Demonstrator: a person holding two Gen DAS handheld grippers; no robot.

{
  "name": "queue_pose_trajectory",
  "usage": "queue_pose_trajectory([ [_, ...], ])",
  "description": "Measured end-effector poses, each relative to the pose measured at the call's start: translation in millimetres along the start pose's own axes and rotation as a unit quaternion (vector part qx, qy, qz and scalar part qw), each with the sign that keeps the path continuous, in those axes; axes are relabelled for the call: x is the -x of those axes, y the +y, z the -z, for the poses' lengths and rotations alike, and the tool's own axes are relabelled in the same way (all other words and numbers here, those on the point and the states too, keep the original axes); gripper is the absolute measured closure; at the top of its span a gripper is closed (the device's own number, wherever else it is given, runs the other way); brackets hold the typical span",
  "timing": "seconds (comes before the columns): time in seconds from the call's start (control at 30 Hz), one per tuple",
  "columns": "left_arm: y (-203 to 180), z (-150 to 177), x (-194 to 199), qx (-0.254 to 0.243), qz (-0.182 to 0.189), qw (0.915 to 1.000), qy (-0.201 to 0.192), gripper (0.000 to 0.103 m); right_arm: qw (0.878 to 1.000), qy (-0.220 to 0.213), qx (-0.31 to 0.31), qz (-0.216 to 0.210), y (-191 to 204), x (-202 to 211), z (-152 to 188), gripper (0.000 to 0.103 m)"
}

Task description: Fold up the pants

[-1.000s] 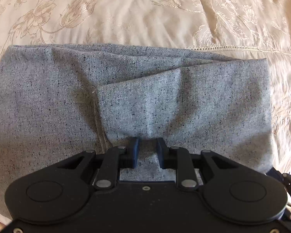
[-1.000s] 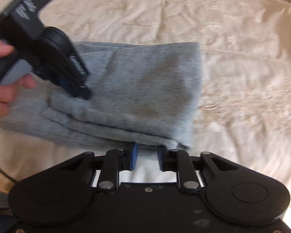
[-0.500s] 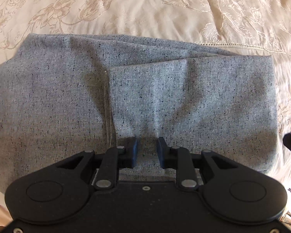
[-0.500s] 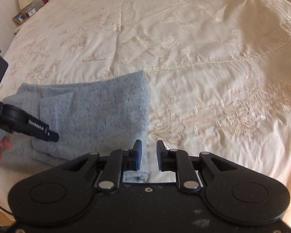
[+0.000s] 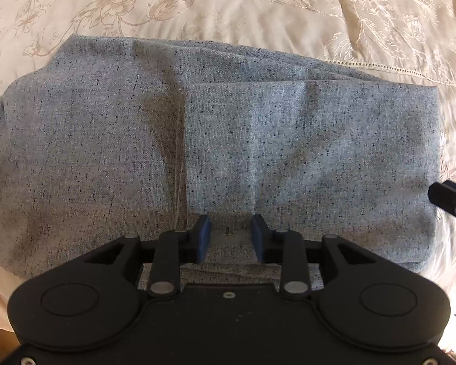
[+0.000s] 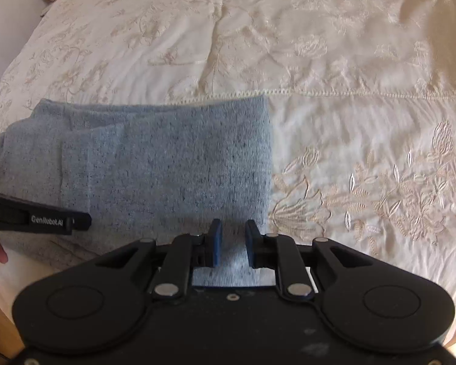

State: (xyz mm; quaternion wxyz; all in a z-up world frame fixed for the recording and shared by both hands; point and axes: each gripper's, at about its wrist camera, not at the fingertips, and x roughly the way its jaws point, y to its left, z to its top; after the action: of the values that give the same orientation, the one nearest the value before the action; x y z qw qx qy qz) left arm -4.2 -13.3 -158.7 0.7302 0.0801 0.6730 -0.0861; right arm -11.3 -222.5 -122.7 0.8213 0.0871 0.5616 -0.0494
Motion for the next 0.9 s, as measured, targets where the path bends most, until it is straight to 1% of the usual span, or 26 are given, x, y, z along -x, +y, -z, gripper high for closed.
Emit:
queue_pose_trajectory([
  [0.07, 3, 1, 0, 0.008, -0.001, 1.0, 0.002, 0.059, 1.0, -0.011, -0.002, -0.002, 1, 2, -13, 0.084],
  [0.13, 5, 3, -1, 0.013, -0.002, 0.9999, 0.002, 0.059, 1.0, -0.009, -0.011, -0.005, 2, -2, -27, 0.084],
  [0.23, 5, 2, -3, 0.014, -0.008, 0.9999, 0.002, 0.059, 1.0, 0.009, -0.023, 0.006, 5, -18, -42, 0.083],
  [0.3, 2, 4, -4, 0.013, -0.012, 0.9998, 0.001, 0.058, 0.999, 0.036, -0.022, 0.022, 8, -33, -48, 0.082],
  [0.33, 5, -1, -7, 0.013, -0.014, 0.9998, 0.001, 0.058, 0.998, 0.05, -0.022, 0.029, 9, -40, -48, 0.082],
  [0.4, 0, 1, -7, 0.01, -0.02, 0.9998, 0.0, 0.057, 0.996, 0.072, -0.025, 0.038, 10, -54, -48, 0.082],
  [0.47, -6, 2, -9, 0.006, -0.026, 0.9996, -0.001, 0.056, 0.996, 0.075, -0.026, 0.042, 10, -58, -48, 0.082],
  [0.6, -13, 6, -9, 0.003, -0.041, 0.9991, -0.004, 0.05, 0.996, 0.078, -0.011, 0.049, 16, -58, -47, 0.082],
  [0.67, -16, -3, -15, 0.004, -0.047, 0.9989, -0.006, 0.047, 0.996, 0.079, -0.007, 0.051, 18, -60, -47, 0.082],
  [0.73, -15, -2, -14, 0.01, -0.043, 0.999, -0.006, 0.046, 0.996, 0.078, -0.009, 0.052, 17, -60, -45, 0.082],
  [0.9, -2, -2, -9, 0.026, -0.017, 0.9995, -0.008, 0.046, 0.995, 0.078, -0.009, 0.059, 21, -62, -43, 0.082],
])
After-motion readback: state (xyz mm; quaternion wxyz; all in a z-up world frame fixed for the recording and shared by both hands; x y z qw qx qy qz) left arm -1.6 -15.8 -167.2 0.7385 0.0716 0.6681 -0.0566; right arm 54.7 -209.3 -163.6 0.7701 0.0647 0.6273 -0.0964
